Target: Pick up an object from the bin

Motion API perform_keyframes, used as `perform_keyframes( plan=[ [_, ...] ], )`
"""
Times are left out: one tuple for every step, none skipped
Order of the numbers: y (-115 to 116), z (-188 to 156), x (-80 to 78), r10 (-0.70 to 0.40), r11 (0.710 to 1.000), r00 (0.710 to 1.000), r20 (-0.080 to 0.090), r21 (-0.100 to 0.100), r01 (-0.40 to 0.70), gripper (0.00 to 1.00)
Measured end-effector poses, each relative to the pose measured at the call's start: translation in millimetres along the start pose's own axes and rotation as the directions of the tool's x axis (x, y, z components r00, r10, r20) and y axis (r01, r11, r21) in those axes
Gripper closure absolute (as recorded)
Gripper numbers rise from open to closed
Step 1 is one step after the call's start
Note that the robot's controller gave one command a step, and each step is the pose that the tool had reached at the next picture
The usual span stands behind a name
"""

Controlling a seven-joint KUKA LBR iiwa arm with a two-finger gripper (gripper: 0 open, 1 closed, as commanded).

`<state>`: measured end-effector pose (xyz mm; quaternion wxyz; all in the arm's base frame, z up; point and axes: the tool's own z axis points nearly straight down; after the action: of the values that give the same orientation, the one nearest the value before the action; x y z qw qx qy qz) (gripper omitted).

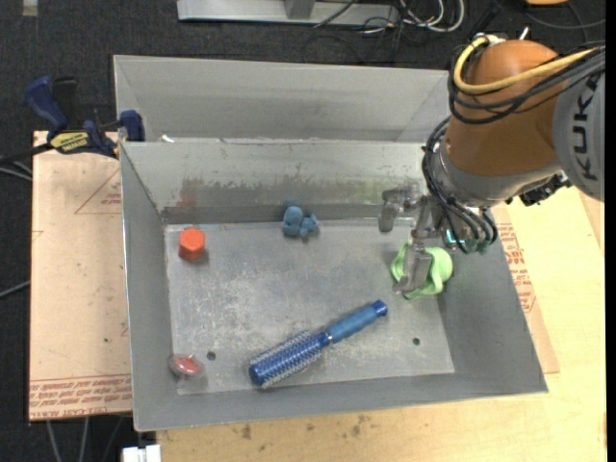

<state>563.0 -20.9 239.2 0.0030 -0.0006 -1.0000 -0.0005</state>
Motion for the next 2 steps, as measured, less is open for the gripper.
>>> perform_keyframes(
  plan=[
    [-0.5,118.6,22.9,-0.218,0.976,0.976,-0.001,0.000,0.218,0.00],
    [30.3,171.0,44.8,-0.023,1.000,1.000,0.003,-0.001,0.023,0.00]
  ],
)
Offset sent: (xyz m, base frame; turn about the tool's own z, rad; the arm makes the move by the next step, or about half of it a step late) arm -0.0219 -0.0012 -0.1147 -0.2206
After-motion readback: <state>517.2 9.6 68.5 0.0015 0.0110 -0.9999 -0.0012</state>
